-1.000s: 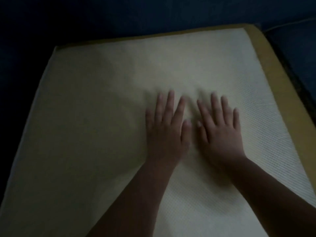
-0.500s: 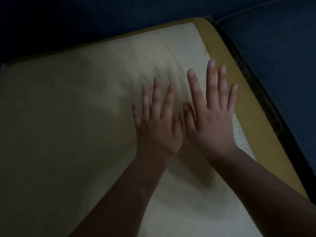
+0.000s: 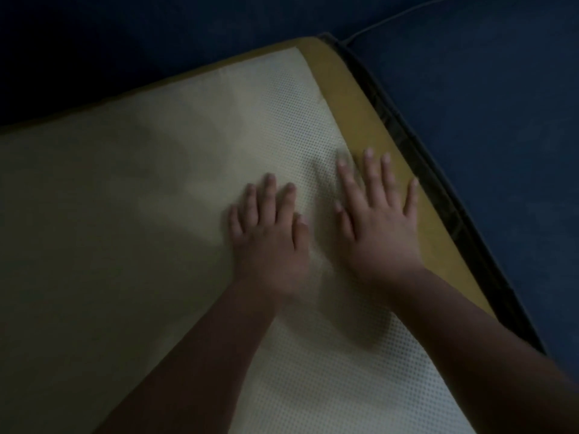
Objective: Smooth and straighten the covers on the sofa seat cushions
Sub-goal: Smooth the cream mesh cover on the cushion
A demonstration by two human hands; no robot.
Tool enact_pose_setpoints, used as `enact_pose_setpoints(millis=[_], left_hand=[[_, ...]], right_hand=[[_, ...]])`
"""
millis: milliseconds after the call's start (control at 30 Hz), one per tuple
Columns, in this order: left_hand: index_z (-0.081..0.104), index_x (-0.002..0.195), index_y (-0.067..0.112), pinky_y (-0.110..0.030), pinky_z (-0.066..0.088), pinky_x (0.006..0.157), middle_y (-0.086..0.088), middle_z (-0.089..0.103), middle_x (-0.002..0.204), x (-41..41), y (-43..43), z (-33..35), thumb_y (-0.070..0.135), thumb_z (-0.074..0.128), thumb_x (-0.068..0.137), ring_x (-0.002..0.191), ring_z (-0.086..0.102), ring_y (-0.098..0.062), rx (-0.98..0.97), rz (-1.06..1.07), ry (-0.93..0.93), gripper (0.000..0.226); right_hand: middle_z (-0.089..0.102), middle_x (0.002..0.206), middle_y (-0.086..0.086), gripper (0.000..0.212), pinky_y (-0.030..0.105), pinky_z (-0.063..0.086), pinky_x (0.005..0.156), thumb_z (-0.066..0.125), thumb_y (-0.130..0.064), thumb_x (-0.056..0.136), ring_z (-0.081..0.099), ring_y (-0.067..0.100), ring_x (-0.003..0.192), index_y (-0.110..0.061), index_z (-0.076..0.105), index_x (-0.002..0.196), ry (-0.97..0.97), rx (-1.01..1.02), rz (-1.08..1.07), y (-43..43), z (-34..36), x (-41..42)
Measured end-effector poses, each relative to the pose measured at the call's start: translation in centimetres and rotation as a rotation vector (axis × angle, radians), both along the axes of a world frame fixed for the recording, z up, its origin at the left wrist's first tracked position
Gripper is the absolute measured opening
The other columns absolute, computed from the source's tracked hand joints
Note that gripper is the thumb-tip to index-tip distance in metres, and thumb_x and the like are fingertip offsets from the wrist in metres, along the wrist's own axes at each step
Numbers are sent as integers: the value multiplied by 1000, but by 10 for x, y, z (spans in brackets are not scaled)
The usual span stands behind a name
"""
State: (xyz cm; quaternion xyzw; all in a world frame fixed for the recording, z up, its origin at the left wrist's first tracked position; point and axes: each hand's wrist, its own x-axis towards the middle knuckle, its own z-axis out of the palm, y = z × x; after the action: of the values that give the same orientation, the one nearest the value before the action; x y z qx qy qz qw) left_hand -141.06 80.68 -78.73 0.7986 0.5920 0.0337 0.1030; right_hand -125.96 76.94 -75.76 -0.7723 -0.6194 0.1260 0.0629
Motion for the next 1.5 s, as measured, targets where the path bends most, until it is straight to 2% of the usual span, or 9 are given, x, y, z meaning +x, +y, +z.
enact_pose_setpoints(millis=[133, 233, 367, 433, 767, 967, 1067, 1300, 1500], left_hand=[[17, 153, 31, -49, 7, 118, 3, 1, 163, 36, -7, 32, 45, 22, 99, 149, -3, -20, 100, -69, -173, 56], [12, 154, 29, -51, 6, 119, 1, -3, 163, 59, -23, 30, 41, 26, 100, 149, -9, -21, 122, -95, -227, 57], [11, 154, 30, -52, 11, 117, -2, 0, 162, 62, -45, -12, 46, 22, 100, 149, -6, -25, -5, -129, -8, 58], [8, 154, 31, -51, 8, 118, -2, -1, 162, 61, -45, -18, 47, 18, 99, 149, -6, -26, -29, -124, 25, 59], [4, 154, 32, -49, 3, 119, -1, -5, 162, 61, -46, -13, 46, 14, 100, 148, -10, -24, -5, -129, 0, 57], [-1, 153, 34, -48, -1, 119, 2, -12, 162, 54, -50, -7, 46, 10, 99, 147, -17, -20, -69, -153, -19, 56], [1, 153, 36, -47, -6, 119, 4, -15, 161, 49, -65, 13, 47, 9, 98, 146, -20, -17, -47, -192, -78, 57], [8, 153, 35, -49, -4, 119, 2, -7, 162, 34, -116, 54, 44, 19, 99, 148, -15, -20, 111, -220, -160, 57], [5, 154, 34, -45, -6, 119, 3, -11, 161, 18, -161, 28, 43, 20, 98, 148, -11, -21, 110, -262, -109, 59]], right_hand=[[-4, 162, 8, 59, 54, -1, 118, 33, -30, 101, -9, 25, 148, -26, 8, 155, 68, 347, -108, -2, 27, 25], [-4, 162, 10, 63, 53, 4, 118, 39, -22, 100, -7, 25, 149, -23, 9, 155, 168, 417, -213, -15, 26, 40], [-14, 161, -1, 56, 54, 11, 118, 12, -50, 99, -8, 23, 148, -40, -5, 152, 84, -65, -164, -45, -13, 47], [-19, 160, -3, 54, 49, 10, 118, 6, -55, 98, -6, 25, 148, -47, -12, 148, 87, -192, -187, -49, -25, 49], [-18, 160, -1, 55, 45, 7, 117, 8, -53, 99, -8, 25, 148, -44, -12, 149, 49, -179, -168, -49, -20, 47], [-23, 159, 0, 55, 46, -3, 120, 5, -52, 100, -19, 20, 146, -39, -11, 151, 38, -206, -125, -66, -12, 42], [-17, 160, 2, 57, 48, -4, 119, 5, -50, 99, -19, 19, 146, -34, -4, 153, 8, -64, -95, -84, 3, 35], [-5, 162, 11, 55, 51, -1, 118, 28, -35, 101, -9, 28, 148, -24, 16, 154, -11, 339, -151, -124, 45, 14], [-6, 161, 10, 57, 50, -1, 118, 25, -37, 101, -10, 28, 148, -26, 11, 155, -35, 297, -186, -167, 30, 2]])
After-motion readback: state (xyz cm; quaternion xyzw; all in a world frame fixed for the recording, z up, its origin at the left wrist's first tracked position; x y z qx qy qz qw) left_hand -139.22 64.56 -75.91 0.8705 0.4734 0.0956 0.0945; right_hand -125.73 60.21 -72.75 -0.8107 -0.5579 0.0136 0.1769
